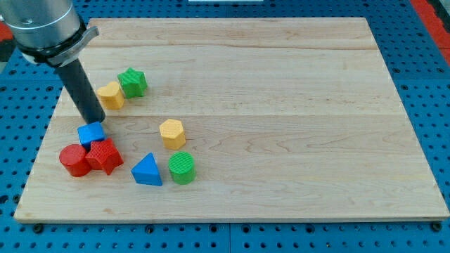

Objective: Move the red star slightly left

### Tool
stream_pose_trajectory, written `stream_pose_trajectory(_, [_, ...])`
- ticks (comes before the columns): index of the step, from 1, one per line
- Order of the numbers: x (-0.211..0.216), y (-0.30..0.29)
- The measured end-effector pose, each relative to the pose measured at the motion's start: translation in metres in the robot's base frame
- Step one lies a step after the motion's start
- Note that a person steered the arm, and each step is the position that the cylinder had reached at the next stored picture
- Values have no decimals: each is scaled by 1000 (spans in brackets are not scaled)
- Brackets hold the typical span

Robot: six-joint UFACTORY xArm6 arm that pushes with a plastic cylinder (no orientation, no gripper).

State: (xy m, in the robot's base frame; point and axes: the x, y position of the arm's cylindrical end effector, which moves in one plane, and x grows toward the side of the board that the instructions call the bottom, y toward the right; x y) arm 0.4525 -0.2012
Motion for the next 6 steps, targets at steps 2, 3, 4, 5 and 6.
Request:
stream_pose_trajectory(2, [86,83])
stream_pose_trajectory(3, [88,60])
stream_pose_trajectory(4, [80,44])
stream_pose_trajectory(5, [68,37])
stream_pose_trajectory(6, [71,49])
